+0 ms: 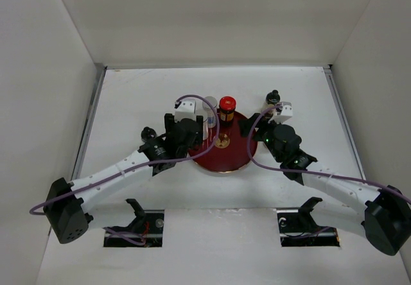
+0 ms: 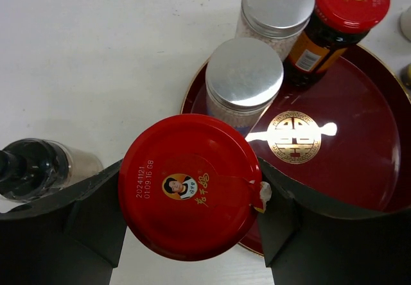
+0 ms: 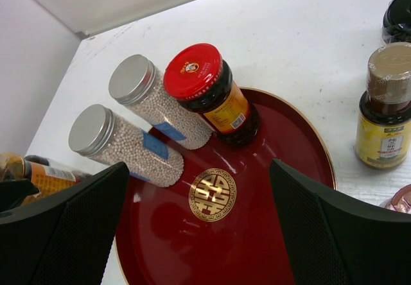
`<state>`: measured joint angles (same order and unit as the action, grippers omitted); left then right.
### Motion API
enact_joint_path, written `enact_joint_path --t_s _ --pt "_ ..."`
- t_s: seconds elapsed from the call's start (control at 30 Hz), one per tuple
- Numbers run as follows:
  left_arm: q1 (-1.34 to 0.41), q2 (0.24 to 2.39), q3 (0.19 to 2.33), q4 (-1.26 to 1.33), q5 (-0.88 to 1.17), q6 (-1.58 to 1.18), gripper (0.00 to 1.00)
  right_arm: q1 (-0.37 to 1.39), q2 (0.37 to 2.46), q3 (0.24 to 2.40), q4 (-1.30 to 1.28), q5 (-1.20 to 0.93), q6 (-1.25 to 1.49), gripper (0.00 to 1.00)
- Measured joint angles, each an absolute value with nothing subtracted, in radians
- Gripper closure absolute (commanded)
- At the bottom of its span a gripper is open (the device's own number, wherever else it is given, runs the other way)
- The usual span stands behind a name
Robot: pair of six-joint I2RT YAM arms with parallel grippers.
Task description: Organize the condiment bottles
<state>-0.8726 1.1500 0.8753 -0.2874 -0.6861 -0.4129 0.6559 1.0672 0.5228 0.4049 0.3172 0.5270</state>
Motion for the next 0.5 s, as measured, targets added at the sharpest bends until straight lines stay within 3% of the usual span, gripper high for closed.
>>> enact_joint_path --t_s 0.5 --pt "-0.923 1.299 0.847 -0.214 -0.653 -0.453 0.56 0.654 1.046 0.522 0.405 0.318 0.527 0.06"
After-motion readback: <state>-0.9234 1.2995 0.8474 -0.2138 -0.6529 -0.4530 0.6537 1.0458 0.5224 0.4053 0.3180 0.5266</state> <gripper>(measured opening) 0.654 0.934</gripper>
